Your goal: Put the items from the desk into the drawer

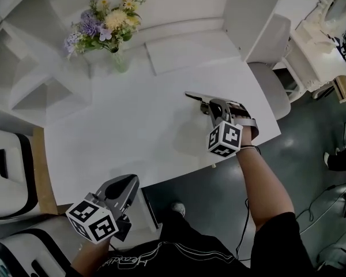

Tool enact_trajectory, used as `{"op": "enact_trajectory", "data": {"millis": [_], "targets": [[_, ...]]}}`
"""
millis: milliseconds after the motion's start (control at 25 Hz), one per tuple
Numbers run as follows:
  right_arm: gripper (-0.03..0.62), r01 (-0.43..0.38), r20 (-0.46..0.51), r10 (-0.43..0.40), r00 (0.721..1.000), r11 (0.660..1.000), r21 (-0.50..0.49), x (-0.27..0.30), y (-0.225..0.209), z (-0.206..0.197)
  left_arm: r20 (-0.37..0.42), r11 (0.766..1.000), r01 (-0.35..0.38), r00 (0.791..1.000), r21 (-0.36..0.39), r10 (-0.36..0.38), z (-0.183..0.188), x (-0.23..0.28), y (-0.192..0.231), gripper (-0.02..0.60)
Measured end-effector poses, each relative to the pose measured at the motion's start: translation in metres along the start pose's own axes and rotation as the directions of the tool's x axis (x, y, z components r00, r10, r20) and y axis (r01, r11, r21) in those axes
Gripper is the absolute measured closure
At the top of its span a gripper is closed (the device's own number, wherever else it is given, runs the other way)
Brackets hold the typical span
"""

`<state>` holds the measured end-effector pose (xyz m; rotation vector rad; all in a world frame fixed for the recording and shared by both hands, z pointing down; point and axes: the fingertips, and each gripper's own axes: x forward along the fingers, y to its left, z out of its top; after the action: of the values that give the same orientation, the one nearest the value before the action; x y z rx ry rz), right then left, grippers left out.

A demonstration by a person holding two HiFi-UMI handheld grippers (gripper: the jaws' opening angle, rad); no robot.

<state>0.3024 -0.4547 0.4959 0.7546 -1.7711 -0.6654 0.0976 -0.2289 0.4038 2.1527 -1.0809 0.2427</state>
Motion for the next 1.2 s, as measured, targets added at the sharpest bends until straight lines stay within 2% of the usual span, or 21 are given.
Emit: {"op": "enact_trajectory", "data": {"millis": [240,480,600,840,1040,1200], "targets": [[0.579,0.011,0.012,-0.011,1.0,1.0,0.002,-0.02,0.001,0.016,0.02,1.0,0.0,1.0,-0.002,0.0,-0.006,-0.021,-0.001,0.572],[0.58,0.026,0.068,-0.035,0.997,0.992,0.124,-0.067,-0.009,0.054,0.053,1.0,0.0,0.999,0.001,0.0,-0.007,-0.053,-0.001,0.574],[0.579,0.027,0.104,-0.043,0.994,0.988,0.151,-0.097,-0.003,0.083,0.072,1.0,-0.011,0.997,-0.004,0.011,-0.008,-0.076,0.0,0.573],[0.579,-0.03,0.221,-0.028,0.975,0.966,0.256,-0.173,0.027,0.158,0.125,1.0,0.01,0.992,-0.003,-0.01,-0.015,-0.126,-0.007,0.574],[0.58,-0.102,0.33,0.027,0.944,0.972,0.212,-0.243,0.074,0.231,0.153,1.0,0.011,0.988,0.01,-0.012,-0.023,-0.175,-0.013,0.574],[0.58,-0.13,0.373,0.055,0.926,0.975,0.178,-0.285,0.111,0.274,0.174,1.0,0.017,0.985,0.017,-0.02,-0.038,-0.211,-0.011,0.574]]}}
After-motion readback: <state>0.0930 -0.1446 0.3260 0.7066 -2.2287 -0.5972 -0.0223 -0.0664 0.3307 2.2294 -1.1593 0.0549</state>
